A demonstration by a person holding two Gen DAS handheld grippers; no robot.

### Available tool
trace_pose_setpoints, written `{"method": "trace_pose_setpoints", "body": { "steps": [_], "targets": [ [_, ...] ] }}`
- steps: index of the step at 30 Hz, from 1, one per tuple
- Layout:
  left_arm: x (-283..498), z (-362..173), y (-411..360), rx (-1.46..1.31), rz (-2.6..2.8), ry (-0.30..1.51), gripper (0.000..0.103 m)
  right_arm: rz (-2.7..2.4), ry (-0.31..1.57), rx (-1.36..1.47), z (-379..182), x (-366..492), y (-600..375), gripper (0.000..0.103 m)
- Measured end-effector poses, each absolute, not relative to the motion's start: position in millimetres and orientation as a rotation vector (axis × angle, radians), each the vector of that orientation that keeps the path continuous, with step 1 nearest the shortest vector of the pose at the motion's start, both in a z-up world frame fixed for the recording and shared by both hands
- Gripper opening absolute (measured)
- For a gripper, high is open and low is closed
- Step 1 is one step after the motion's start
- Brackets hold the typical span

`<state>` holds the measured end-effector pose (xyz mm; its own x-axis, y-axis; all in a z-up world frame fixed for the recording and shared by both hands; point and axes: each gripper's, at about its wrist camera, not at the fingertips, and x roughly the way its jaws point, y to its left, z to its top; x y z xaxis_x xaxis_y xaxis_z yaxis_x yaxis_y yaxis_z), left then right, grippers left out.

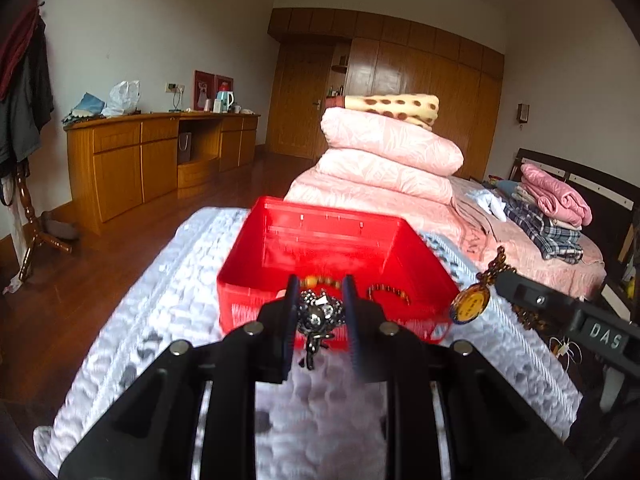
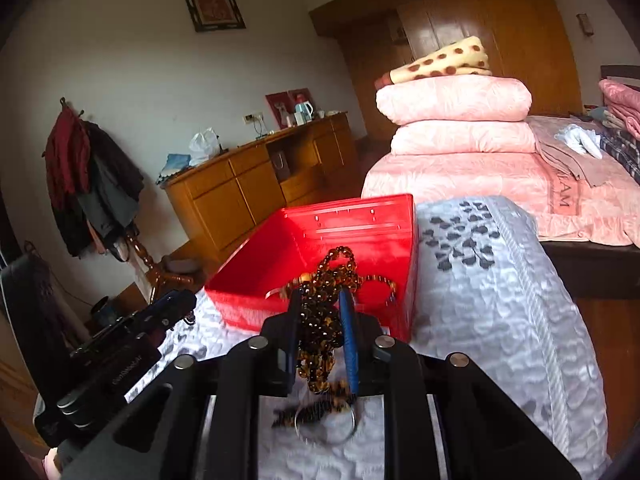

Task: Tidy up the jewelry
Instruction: 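Carry both held pieces over the red tin and open both tools to drop them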

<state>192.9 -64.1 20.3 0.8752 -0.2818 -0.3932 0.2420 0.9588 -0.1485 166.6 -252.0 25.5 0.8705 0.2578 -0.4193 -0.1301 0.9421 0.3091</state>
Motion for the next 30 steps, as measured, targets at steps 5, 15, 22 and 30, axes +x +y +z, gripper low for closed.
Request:
{"method": "trace_pose_setpoints", "body": {
  "steps": [5, 15, 22, 30],
  "targets": [
    [220.8, 32.0, -70.9, -0.092, -0.267, 0.404, 0.02, 0.207, 0.467, 0.283, 30.5, 196.7, -252.1, 0.019],
    [279.8, 23.9, -80.8, -0.059, -0.264, 0.454, 0.02, 0.186, 0.508, 0.286, 16.9, 246.4, -249.5, 0.019],
    [312.1, 2.0, -82.9, -0.059, -0.274, 0.547, 0.02, 0.162, 0.586, 0.279, -3.7, 271.7, -246.7, 0.019],
    [327.8, -8.9, -80.2, -0.068, -0.246, 0.598, 0.041, 0.13, 0.603, 0.254, -8.3, 276.8, -245.4, 0.028]
  ]
}}
